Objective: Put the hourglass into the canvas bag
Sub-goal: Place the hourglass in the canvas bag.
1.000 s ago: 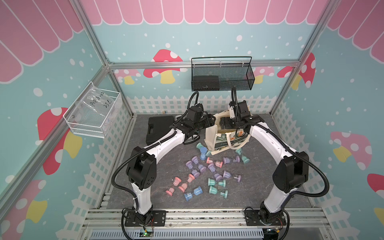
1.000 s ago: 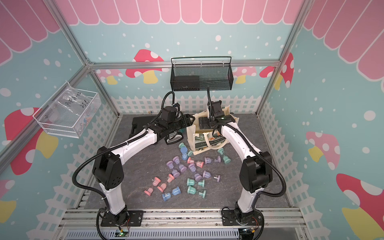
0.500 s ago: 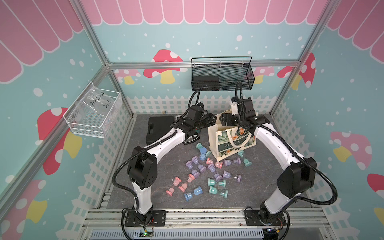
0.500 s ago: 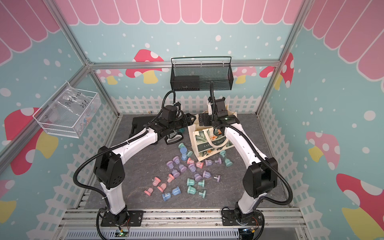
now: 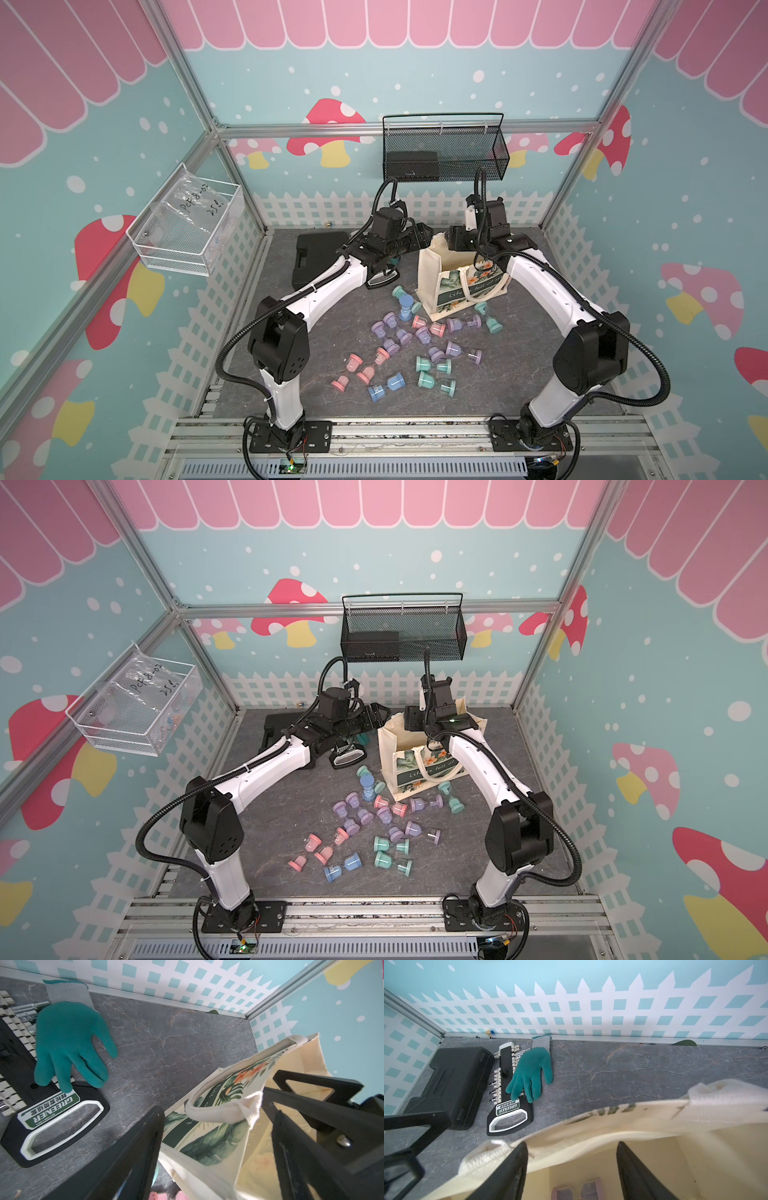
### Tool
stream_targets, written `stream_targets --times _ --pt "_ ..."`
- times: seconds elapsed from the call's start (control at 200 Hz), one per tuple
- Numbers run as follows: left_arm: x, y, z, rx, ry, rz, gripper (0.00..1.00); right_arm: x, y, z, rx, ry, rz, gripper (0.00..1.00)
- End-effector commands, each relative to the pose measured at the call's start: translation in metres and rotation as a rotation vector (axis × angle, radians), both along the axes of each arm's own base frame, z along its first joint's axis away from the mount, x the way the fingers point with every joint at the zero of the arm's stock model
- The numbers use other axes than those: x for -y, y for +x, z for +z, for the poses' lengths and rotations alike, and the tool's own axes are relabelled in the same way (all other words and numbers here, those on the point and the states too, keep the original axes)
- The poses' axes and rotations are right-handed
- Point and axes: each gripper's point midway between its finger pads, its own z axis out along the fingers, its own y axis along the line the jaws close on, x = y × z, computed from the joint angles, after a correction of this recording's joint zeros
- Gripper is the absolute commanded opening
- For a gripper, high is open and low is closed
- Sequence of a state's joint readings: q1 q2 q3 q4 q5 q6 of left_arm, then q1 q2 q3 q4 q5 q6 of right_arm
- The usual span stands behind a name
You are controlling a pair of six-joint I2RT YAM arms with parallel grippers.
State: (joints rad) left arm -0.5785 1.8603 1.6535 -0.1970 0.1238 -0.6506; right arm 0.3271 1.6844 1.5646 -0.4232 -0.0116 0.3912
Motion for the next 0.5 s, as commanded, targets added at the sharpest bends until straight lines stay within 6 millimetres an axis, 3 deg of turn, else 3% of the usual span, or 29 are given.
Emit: stream_targets --times 0.0,0.245,0.38,0.495 --pt "-0.007 -0.005 0.016 0.035 0.012 0.013 0.81 -0.005 0.007 0.016 0.037 0.030 0.013 0.68" --pt "-0.036 -0.023 0.036 0.071 0.051 0.051 0.85 -0.016 -0.016 0.066 0.126 0.035 0.082 0.68" --pt "-0.061 -0.044 0.037 0.082 0.076 0.090 0.88 -0.032 -0.036 0.088 0.165 0.011 0.130 0.70" --pt "-0.080 -0.064 0.036 0.086 0.094 0.111 0.89 -0.056 -0.055 0.095 0.171 -0.034 0.175 0.71"
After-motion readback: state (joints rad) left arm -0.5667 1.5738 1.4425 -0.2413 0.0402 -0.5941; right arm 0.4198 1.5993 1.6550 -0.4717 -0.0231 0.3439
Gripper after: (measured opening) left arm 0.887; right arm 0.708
